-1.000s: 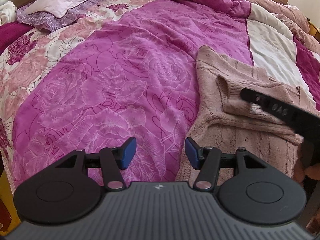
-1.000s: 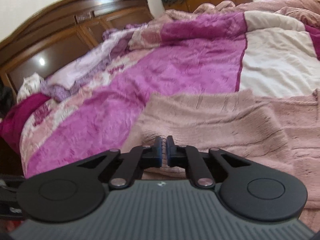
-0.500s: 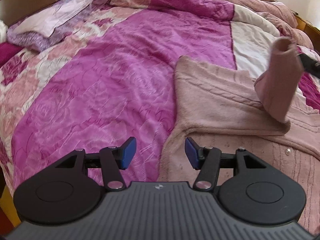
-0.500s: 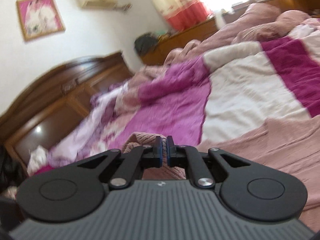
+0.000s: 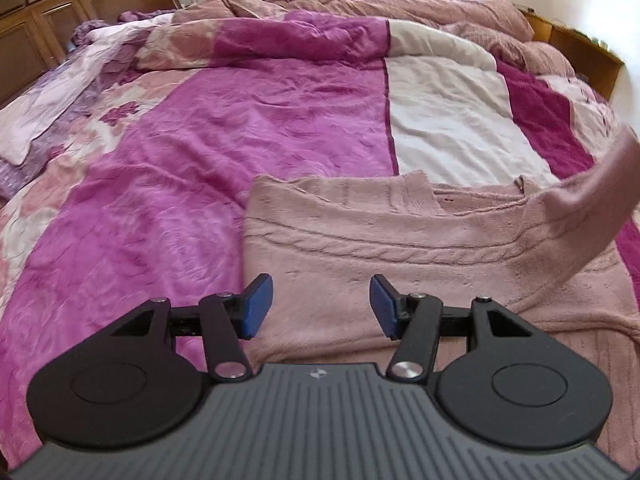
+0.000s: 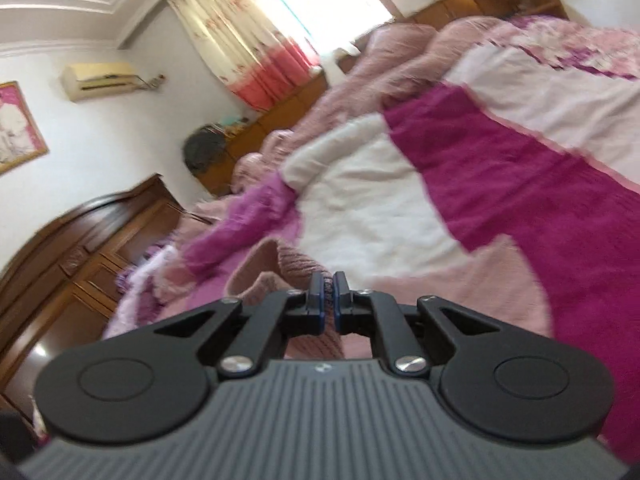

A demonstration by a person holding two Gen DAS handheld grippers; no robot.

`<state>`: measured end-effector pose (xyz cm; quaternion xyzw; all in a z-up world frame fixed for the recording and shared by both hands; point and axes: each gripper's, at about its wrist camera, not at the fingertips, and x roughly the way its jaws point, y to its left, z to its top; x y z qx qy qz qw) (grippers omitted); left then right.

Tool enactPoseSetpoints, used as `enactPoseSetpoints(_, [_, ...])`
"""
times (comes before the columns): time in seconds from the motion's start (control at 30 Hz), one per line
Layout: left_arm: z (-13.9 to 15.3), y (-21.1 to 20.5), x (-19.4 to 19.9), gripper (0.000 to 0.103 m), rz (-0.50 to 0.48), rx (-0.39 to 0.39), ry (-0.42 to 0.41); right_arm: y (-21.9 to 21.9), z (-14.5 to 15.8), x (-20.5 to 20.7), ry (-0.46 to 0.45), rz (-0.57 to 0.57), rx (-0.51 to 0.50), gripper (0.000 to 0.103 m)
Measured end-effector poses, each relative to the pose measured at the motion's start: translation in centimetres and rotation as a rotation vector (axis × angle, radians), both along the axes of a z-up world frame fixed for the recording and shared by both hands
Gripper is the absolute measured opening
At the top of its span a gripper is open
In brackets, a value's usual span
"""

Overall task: Fold small clothes
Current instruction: 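Fold the held side edge over toward the cardigan center with the right tool, then open the right tool to release the folded side and withdraw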

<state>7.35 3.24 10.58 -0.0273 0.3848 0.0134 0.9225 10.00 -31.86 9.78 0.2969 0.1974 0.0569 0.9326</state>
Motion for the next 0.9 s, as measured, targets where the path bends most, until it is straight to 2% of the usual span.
enactPoseSetpoints(0.17, [-2.3, -1.3, 2.2, 0.062, -0.024, 0.020, 0.028, -3.3, -3.6, 0.3, 0.139, -0.126, -0.076, 0.010])
enactPoseSetpoints(0.23, [-3.0, -1.4, 2.8, 0.062, -0.025, 0.017, 0.049, -4.3, -4.5, 0.1, 0.187, -0.177, -0.067, 0.010])
enactPoseSetpoints(0.33, [-3.9, -1.5, 3.2, 0.062, -0.023, 0.016, 0.065, -5.1, -5.0, -0.2, 0.182, -0.168, -0.016, 0.010])
enactPoseSetpoints(0.43, [-4.2, -1.6, 3.5, 0.062, -0.023, 0.031, 0.063, -4.6, -4.7, 0.3, 0.172, -0.111, -0.044, 0.011])
enactPoseSetpoints(0.5, [-4.3, -1.6, 3.6, 0.062, -0.023, 0.036, 0.061, -3.8, -4.7, 0.9, 0.187, -0.082, -0.072, 0.021])
enactPoseSetpoints(0.53, [-4.4, -1.6, 3.7, 0.062, -0.022, 0.038, 0.061, -3.6, -4.9, 1.2, 0.194, -0.079, -0.079, 0.043])
enactPoseSetpoints(0.57, [-4.4, -1.6, 3.6, 0.062, -0.022, 0.039, 0.062, -3.3, -5.1, 1.3, 0.197, -0.083, -0.087, 0.059])
enactPoseSetpoints(0.7, [-4.5, -1.7, 3.5, 0.063, -0.030, 0.050, 0.056, -2.4, -5.4, 1.1, 0.200, -0.082, -0.098, 0.060])
enactPoseSetpoints(0.9, [-4.7, -1.8, 3.5, 0.066, -0.028, 0.052, 0.048, -2.1, -6.7, 1.9, 0.260, -0.095, -0.097, 0.059])
